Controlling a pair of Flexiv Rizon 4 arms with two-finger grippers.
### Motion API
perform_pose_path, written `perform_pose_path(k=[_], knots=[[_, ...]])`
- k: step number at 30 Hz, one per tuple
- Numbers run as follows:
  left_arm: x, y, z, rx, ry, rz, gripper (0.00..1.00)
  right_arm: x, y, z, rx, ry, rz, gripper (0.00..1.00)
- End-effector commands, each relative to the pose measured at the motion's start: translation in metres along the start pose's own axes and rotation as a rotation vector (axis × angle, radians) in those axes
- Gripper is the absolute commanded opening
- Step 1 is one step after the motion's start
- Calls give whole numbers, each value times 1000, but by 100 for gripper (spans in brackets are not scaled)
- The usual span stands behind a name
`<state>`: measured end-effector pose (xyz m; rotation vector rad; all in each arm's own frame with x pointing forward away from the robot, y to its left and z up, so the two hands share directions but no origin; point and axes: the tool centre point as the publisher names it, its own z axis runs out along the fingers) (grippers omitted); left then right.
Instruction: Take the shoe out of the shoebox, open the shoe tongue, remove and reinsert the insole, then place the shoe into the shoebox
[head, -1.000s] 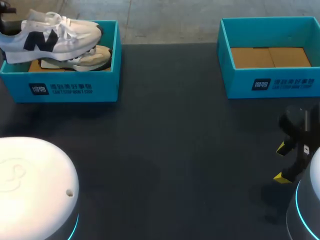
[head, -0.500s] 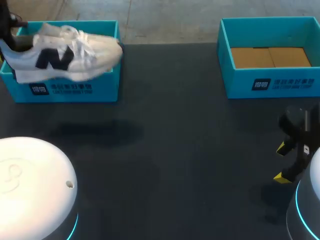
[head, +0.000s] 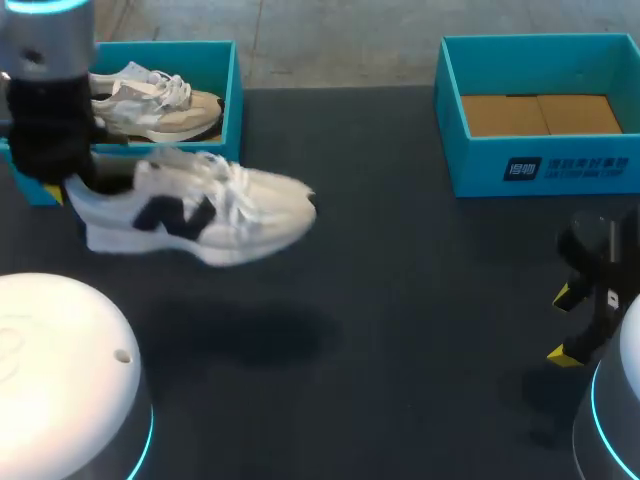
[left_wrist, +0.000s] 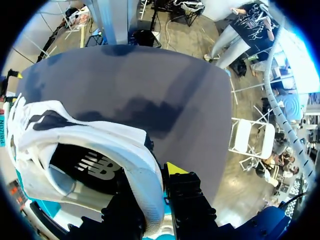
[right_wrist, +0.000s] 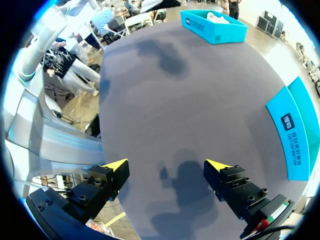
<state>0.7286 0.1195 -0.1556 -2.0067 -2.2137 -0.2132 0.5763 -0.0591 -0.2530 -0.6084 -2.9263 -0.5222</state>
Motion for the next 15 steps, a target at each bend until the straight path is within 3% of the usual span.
perform_pose_path(k=[1,9,11,15], knots=[[-20,-15,12,-105,15,-2,0,2,-2,1,-1,-5,0,100],[-56,-29,36,-107,46,-24,0,2,-2,1,-1,-5,0,100],[-65,-32,45,-139,52,-43,0,2,-2,1,-1,-5,0,100],[-80,-33,62,-118,55,-48,0,2,-2,1,-1,-5,0,100]])
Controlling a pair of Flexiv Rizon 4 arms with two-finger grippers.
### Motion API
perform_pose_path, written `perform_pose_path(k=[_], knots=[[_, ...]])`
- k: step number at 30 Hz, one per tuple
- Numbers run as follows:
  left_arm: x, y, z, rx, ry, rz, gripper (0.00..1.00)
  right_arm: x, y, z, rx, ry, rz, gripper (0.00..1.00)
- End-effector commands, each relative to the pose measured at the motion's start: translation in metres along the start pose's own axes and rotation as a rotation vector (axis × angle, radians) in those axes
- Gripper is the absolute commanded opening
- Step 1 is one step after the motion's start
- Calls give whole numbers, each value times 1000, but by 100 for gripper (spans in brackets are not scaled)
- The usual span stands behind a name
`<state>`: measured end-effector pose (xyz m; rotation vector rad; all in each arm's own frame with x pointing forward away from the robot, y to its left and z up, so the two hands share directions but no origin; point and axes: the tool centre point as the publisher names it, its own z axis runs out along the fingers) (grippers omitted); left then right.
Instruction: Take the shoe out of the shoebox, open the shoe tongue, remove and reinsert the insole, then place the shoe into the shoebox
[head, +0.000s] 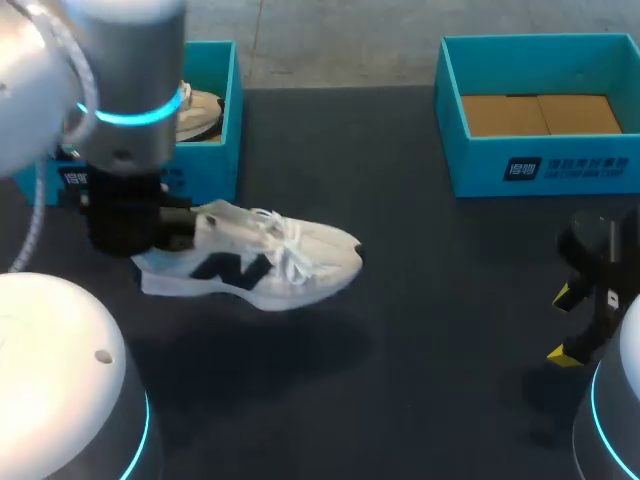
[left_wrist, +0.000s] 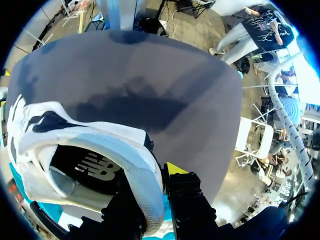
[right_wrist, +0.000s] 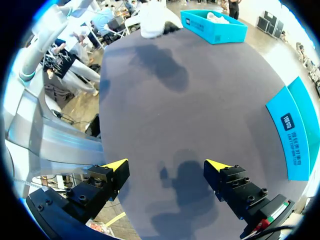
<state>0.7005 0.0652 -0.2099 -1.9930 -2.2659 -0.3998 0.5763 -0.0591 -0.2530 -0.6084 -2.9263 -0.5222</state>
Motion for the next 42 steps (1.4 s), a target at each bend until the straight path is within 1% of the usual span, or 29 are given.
perform_pose_path(k=[1,3,4,6,8,12,14,15,18,20,21,24,26,27,30,37,42], knots=[[-24,-5,23,-13,7,-9,0,2,-2,1,-1,-5,0,100],[-31,-8,29,14,7,-5,0,2,-2,1,-1,-5,0,100],[-35,-11,31,5,0,-6,0,2,-2,1,-1,-5,0,100],[-41,-15,35,23,-1,-5,0,2,-2,1,-1,-5,0,100],[-47,-20,40,20,-4,-3,0,2,-2,1,-1,-5,0,100],[-61,-27,47,40,-2,-8,0,2,-2,1,-1,-5,0,100],[-68,-32,49,25,-7,-18,0,2,-2,1,-1,-5,0,100],[-72,-35,51,34,-5,-12,0,2,-2,1,-1,-5,0,100],[-81,-44,56,23,0,-12,0,2,-2,1,-1,-5,0,100],[-87,-49,61,1,6,-19,0,2,-2,1,-1,-5,0,100],[-91,-50,64,23,16,-11,0,2,-2,1,-1,-5,0,100],[-101,-55,71,19,15,-13,0,2,-2,1,-1,-5,0,100],[-107,-57,74,8,13,-15,0,2,-2,1,-1,-5,0,100],[-111,-58,76,26,14,-13,0,2,-2,1,-1,-5,0,100],[-121,-57,81,35,17,-17,0,2,-2,1,-1,-5,0,100],[-142,-61,99,31,39,-14,0,2,-2,1,-1,-5,0,100],[-159,-63,106,33,54,-32,0,2,-2,1,-1,-5,0,100]])
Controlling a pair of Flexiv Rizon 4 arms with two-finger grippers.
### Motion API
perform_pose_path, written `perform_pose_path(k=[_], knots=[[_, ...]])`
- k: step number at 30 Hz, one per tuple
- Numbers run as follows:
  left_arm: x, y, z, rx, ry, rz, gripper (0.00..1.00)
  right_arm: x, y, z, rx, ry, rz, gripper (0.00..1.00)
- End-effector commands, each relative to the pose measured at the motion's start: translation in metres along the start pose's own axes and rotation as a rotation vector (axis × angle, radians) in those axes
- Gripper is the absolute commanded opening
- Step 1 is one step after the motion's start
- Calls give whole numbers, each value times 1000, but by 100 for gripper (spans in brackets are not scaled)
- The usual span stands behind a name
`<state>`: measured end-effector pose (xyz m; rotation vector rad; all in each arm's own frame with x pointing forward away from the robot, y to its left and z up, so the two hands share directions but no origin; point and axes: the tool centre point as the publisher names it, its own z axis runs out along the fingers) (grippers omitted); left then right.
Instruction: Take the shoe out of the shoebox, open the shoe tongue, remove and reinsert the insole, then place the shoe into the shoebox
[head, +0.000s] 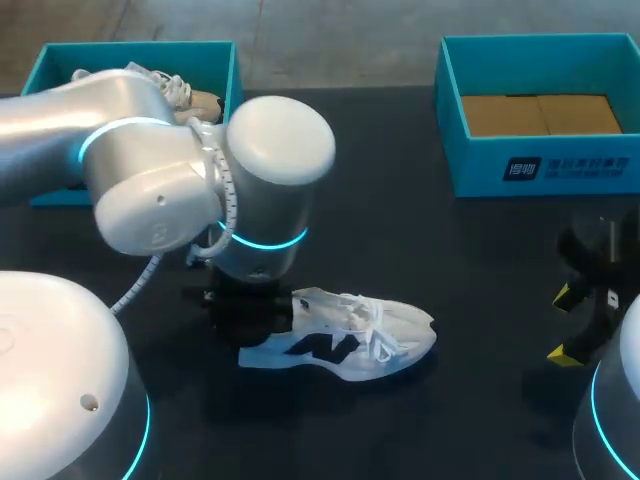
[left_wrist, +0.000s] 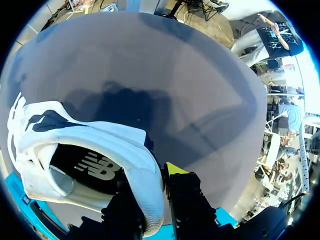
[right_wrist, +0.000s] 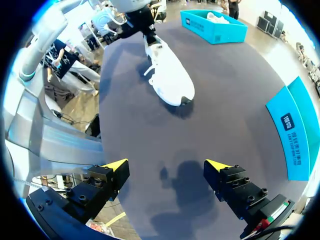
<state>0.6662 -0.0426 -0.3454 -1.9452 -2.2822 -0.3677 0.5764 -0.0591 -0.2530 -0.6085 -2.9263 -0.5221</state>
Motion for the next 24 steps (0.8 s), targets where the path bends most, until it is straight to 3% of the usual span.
perform_pose_path(k=[1,12,24], knots=[[-31,-1,8,-2,48,-7,0,2,-1,1,-1,-5,0,100],[-57,4,19,6,56,-13,0,2,-1,1,-1,-5,0,100],[-66,9,26,-6,36,23,0,2,-1,1,-1,-5,0,100]])
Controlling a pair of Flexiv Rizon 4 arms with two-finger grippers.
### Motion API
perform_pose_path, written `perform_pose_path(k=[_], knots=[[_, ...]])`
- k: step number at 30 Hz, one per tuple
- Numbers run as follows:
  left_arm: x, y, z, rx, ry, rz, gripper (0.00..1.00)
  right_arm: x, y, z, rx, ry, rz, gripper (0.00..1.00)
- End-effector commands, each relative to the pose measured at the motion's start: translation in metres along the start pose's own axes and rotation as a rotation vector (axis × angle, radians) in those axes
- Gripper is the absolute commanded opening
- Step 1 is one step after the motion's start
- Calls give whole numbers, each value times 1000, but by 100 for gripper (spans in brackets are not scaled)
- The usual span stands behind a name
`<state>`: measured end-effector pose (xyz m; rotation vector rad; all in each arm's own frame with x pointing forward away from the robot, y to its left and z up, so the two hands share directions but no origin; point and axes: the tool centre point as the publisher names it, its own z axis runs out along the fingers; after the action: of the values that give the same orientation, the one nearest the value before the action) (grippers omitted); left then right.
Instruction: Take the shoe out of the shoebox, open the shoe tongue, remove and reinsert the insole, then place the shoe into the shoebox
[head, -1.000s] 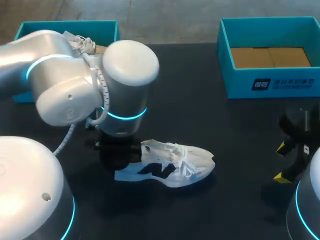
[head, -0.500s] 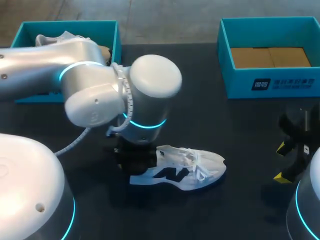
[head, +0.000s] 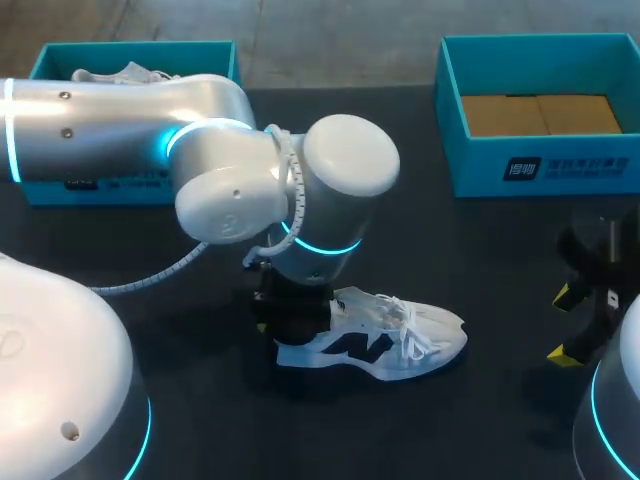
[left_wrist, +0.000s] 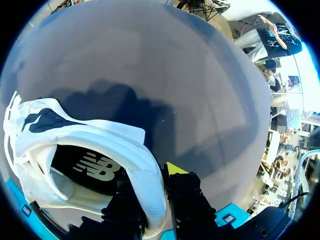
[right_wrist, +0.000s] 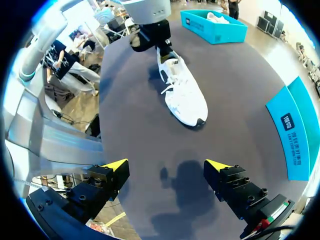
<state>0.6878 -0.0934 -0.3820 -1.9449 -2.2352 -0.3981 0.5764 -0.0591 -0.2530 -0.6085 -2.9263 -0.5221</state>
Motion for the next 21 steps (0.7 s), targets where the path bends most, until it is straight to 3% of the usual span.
perform_pose_path(k=[1,8,9,10,11,12,21], knots=[[-5,0,3,-6,-2,1,0,2,-1,1,-1,-5,0,100],[-5,2,4,-8,-29,17,2,2,-1,1,-1,-5,0,100],[-3,1,2,-10,-30,17,34,2,-1,1,-1,-5,0,100],[-1,2,0,-10,-32,18,52,2,-1,1,-1,-5,0,100],[0,2,-1,-9,-35,18,88,2,-1,1,-1,-5,0,100],[1,1,-2,-8,-38,18,100,2,-1,1,-1,-5,0,100],[12,-1,-27,34,-101,30,100,2,-1,1,-1,-5,0,100]])
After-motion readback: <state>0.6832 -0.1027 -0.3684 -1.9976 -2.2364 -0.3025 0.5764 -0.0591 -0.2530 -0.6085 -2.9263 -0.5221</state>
